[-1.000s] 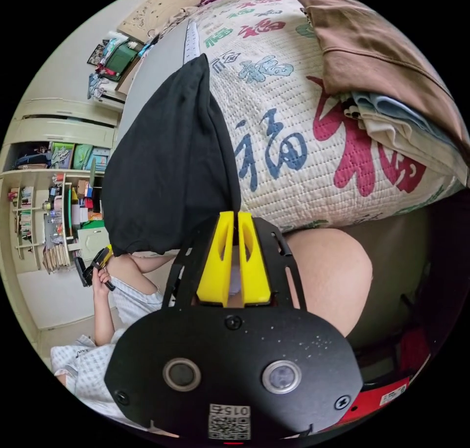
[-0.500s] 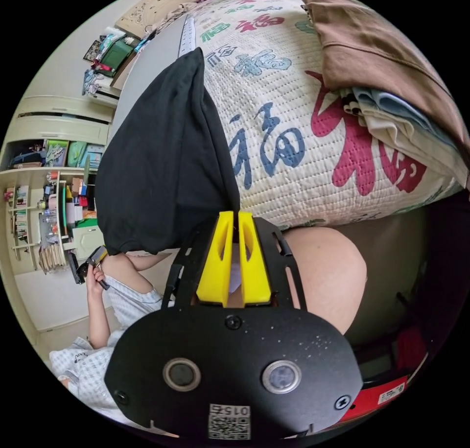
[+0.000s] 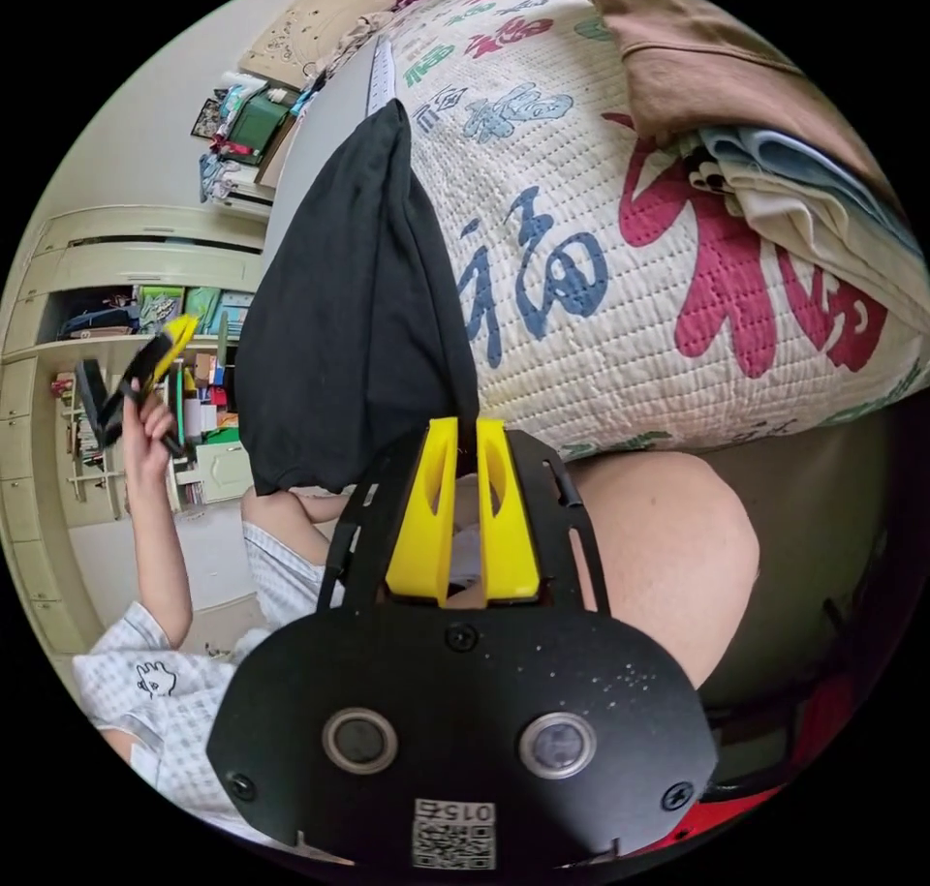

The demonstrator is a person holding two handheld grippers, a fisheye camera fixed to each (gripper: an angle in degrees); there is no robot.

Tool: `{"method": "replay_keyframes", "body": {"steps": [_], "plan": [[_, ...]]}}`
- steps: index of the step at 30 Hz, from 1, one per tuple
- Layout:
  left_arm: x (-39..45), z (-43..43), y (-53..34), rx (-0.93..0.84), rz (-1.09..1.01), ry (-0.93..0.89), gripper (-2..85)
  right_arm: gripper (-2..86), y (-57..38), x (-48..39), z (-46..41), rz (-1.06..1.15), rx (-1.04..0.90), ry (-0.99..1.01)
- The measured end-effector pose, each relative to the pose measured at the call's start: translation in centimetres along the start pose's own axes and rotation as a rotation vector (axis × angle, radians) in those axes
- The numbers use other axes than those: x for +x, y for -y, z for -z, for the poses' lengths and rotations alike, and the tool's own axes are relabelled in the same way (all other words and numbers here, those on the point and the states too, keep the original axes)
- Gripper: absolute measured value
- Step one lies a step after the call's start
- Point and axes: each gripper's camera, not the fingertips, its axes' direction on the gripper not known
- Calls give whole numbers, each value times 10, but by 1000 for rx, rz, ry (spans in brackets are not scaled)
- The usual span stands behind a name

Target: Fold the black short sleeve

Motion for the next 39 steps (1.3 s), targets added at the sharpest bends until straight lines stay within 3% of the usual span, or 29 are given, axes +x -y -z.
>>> {"method": "replay_keyframes", "body": {"steps": [4,8,15,20,27,34,39], "plan": [[87,-66,121,-80,-158,-52,98,54,-6,7,-3,32,-13,54],[139,-133,208,-192,-190,-6,126,48,-9,17,-10,45,-35,55],[150,-213,266,-353,-124,86,109,29,-15,21,-22,63,-108,35],[146,-220,266,-379,-180,143,26,7,-31,18,-30,105,-83,5],[111,-166,270,-228,-145,5,11,1,-85,32,6,117,156,48],[79,-103,261,9,-91,-328,8,1,-137,13,85,186,383,-191],[16,-75,227,123,-48,-489,6,0,-183,-33,111,344,433,-106]]}}
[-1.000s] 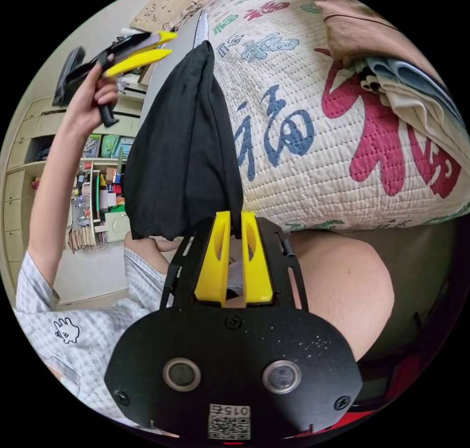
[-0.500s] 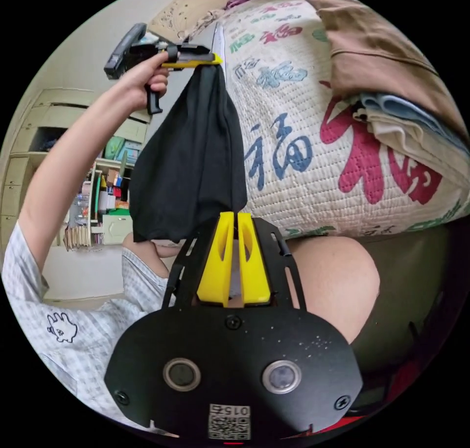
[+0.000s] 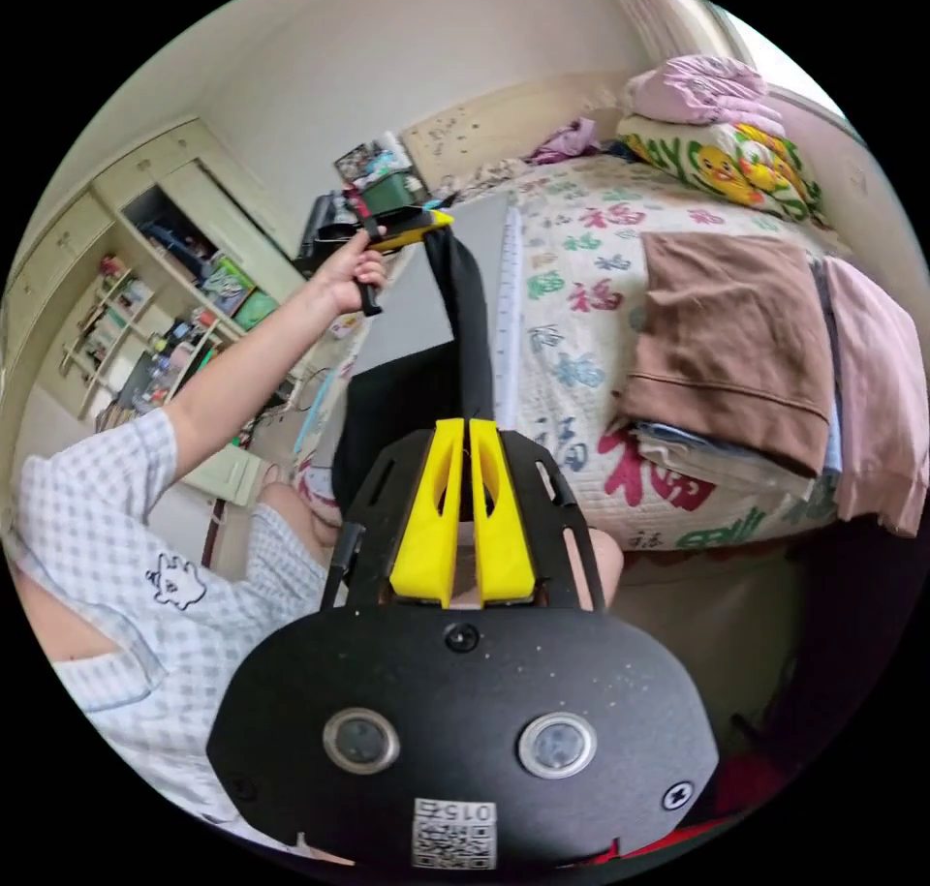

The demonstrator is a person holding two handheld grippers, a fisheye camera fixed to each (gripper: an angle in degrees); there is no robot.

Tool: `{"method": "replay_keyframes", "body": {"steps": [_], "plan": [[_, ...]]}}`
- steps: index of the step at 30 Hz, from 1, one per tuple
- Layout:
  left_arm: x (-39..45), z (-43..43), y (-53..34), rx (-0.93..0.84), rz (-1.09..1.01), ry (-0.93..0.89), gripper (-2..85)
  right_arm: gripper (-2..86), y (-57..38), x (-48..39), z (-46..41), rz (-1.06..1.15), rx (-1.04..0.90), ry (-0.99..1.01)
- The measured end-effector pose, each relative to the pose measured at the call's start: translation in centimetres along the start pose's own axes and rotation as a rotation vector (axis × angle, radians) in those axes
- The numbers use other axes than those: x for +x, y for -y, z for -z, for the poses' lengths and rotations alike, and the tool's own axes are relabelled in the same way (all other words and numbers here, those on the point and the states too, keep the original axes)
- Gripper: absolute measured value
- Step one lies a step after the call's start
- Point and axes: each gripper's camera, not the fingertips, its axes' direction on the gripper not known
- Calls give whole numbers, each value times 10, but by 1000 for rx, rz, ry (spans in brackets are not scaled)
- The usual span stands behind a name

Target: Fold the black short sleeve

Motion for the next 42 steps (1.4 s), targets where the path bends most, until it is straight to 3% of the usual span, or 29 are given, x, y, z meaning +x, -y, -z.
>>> {"method": "replay_keyframes", "body": {"steps": [6,11,15,17,20,25,28,30,34,37,42], "plan": [[-109,103,-99,131,70,-49,3,0,-30,-122,-59,276,-140,291],[-243,156,-223,164,322,98,5,1,-65,-194,-185,311,-384,498],[-308,152,-296,212,485,103,18,2,-94,-223,-251,335,-539,445],[-333,149,-333,323,573,38,37,2,-109,-230,-277,320,-601,399],[-346,145,-360,417,566,-39,74,3,-121,-232,-289,293,-637,368],[-351,111,-369,312,496,-81,92,5,-142,-240,-297,275,-653,353],[-343,76,-365,171,457,15,21,8,-156,-248,-298,273,-658,335],[-332,67,-363,180,405,78,4,9,-163,-250,-298,232,-665,310],[-314,63,-374,273,442,387,-7,12,-172,-250,-259,163,-545,223],[-310,49,-389,280,435,332,-9,19,-167,-248,-202,90,-382,219],[-266,35,-445,388,347,285,-9,43,-150,-246,-86,-141,-74,380]]}}
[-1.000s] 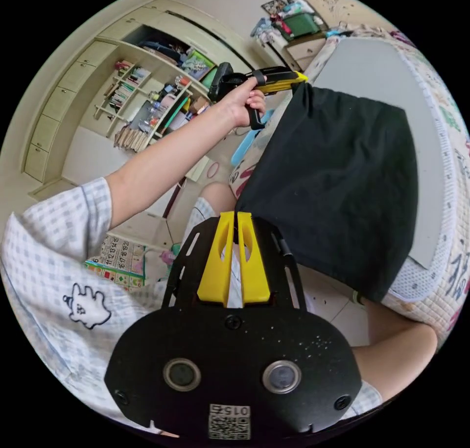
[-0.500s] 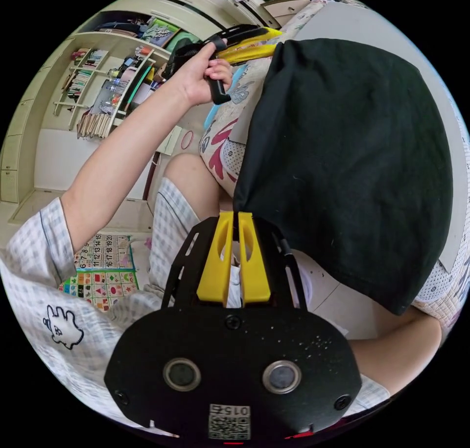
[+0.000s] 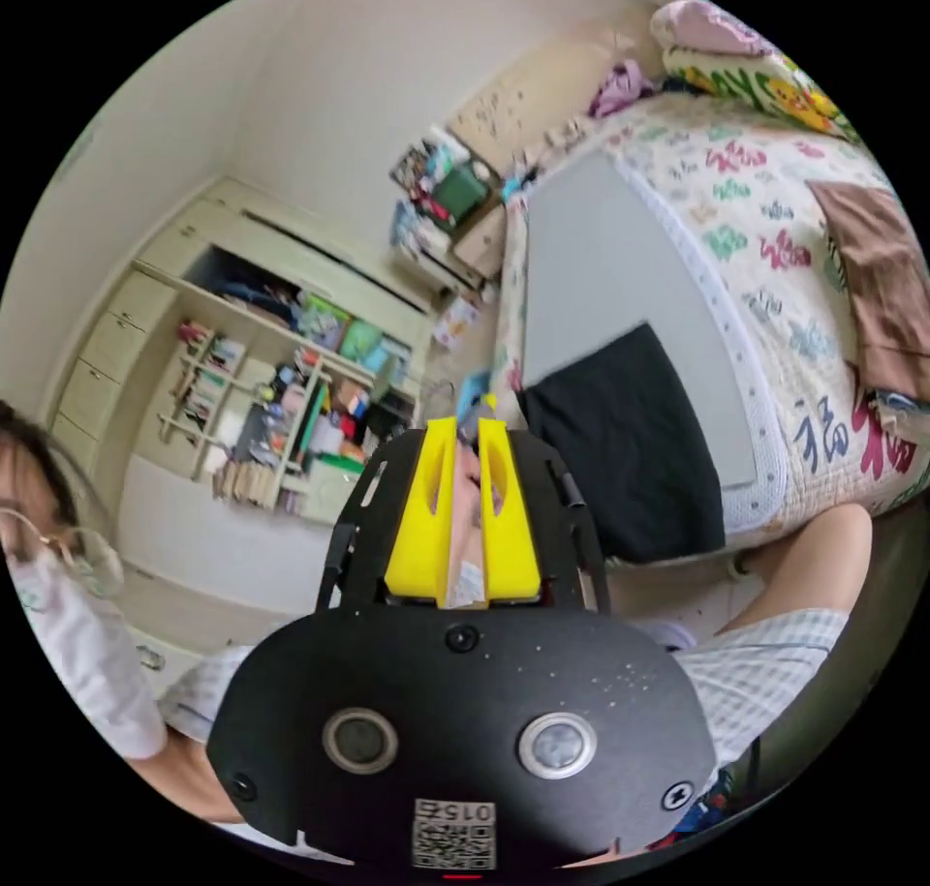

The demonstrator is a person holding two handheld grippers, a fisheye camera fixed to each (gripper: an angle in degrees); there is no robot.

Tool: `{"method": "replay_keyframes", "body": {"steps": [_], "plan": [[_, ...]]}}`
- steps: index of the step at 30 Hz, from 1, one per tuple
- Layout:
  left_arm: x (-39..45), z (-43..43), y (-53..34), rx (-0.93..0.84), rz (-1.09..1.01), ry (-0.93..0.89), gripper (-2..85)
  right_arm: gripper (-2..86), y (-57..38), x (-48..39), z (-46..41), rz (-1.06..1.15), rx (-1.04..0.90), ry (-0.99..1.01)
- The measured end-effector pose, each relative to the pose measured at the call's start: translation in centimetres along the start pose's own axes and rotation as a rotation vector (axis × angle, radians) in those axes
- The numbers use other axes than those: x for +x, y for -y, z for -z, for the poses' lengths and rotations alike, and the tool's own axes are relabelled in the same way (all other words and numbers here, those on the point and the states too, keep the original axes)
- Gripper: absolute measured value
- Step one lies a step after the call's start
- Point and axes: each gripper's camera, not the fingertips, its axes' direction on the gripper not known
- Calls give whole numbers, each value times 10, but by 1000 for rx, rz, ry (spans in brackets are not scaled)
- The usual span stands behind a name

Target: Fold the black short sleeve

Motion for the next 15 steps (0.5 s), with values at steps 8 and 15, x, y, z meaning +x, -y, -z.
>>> {"method": "replay_keyframes", "body": {"steps": [8,15], "plan": [[-9,21,-133,90,109,-77,-9,2,-70,-111,119,153,458,73],[-1,14,-174,97,126,-66,-9,6,-129,-118,122,217,438,214]]}}
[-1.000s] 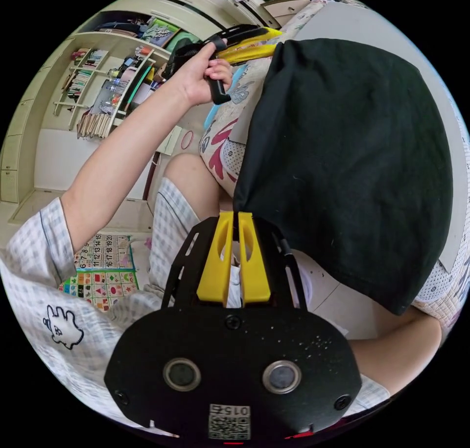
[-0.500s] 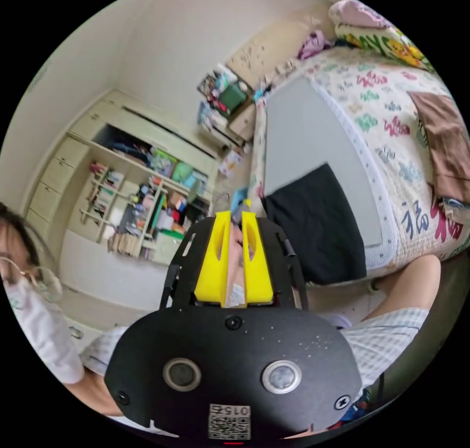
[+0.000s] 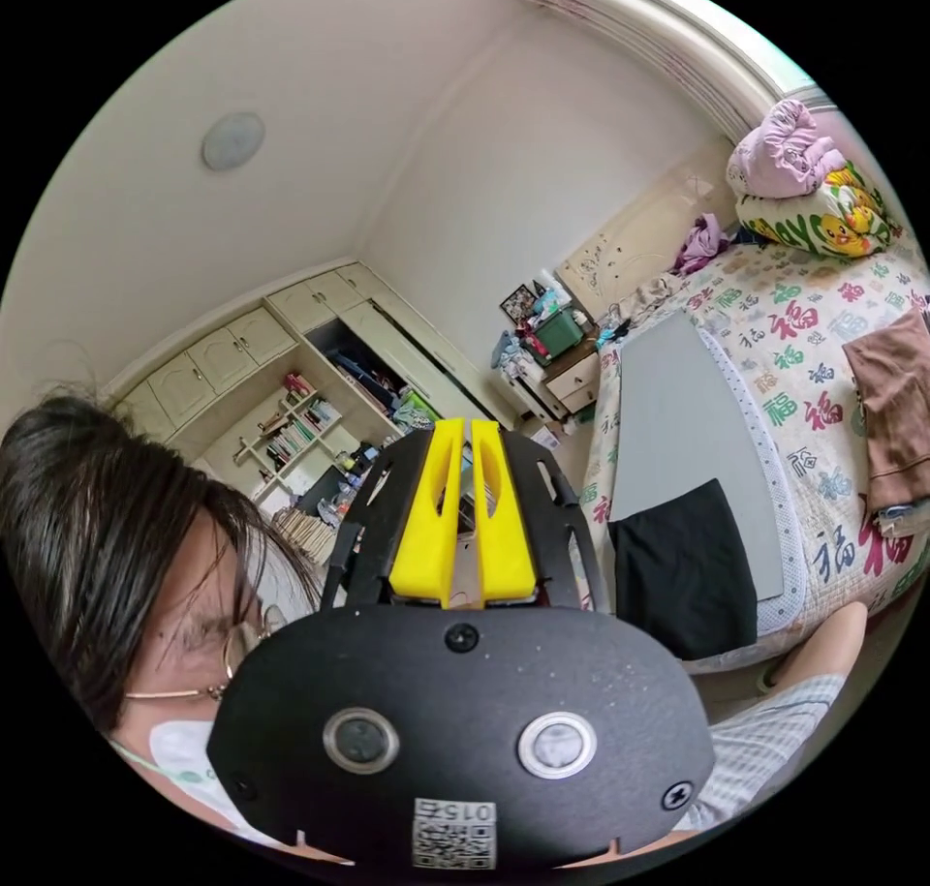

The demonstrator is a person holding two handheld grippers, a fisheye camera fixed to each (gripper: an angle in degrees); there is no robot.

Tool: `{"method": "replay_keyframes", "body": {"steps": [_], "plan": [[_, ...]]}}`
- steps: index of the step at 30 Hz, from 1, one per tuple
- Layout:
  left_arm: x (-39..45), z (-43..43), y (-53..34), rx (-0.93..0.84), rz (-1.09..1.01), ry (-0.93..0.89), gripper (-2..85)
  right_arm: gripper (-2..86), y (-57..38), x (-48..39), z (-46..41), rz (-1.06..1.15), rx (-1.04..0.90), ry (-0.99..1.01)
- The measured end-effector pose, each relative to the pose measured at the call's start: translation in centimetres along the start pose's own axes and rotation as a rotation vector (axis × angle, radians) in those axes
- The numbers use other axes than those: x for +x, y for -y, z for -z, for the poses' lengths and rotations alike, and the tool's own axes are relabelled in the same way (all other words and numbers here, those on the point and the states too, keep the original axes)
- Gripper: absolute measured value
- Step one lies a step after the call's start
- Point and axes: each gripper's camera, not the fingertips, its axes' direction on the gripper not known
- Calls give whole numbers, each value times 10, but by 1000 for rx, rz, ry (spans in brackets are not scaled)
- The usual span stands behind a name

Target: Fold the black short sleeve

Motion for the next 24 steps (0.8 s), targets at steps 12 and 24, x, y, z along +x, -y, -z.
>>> {"method": "replay_keyframes", "body": {"steps": [12,24], "plan": [[21,-30,-36,-6,-56,-8,-9,33,-57,-56,9,258,50,-21],[17,-54,-57,-22,-33,-5,-9,-5,-54,-137,21,461,53,-102]]}}
